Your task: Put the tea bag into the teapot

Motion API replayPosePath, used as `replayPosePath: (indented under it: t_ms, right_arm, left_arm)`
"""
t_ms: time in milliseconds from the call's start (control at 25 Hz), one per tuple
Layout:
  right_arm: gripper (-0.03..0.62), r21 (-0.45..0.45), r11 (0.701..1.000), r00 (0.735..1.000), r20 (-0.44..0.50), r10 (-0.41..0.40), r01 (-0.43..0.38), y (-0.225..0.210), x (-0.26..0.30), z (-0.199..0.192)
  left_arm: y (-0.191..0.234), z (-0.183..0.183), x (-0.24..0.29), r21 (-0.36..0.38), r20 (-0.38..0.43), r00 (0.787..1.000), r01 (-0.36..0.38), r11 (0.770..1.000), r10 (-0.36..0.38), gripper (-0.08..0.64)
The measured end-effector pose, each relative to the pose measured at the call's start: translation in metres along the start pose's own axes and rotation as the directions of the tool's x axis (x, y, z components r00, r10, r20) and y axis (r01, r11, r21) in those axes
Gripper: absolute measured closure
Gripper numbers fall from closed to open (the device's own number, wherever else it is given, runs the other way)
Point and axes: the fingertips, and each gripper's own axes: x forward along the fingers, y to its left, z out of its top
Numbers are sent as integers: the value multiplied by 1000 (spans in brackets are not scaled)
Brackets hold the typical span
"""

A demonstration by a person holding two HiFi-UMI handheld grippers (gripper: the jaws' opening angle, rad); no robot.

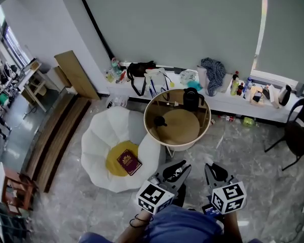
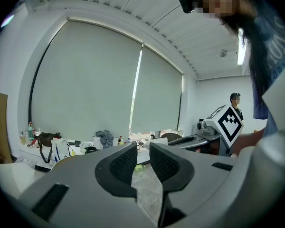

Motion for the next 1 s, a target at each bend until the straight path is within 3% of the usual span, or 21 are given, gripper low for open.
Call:
replayPosePath:
  t_ms: [160, 360, 720, 1000]
  right_arm:
    - [537, 5, 999, 999, -25, -36, 36, -24, 28, 7]
    - [537, 32, 997, 996, -47, -74, 75, -57, 80, 33]
    - [537, 58, 990, 989, -87, -121, 126, -92, 181, 70]
    - [537, 61, 981, 977, -121, -175, 183, -109, 228, 84]
  left_arm:
    - [36, 2, 30, -34, -1, 1000, 19, 999, -19, 485]
    - [92, 21, 72, -22, -3, 999, 50, 999, -50, 485]
    - [192, 30, 122, -33, -31, 993, 110, 993, -111, 485]
    - [245, 32, 145, -52, -32, 988, 147, 988, -149, 485]
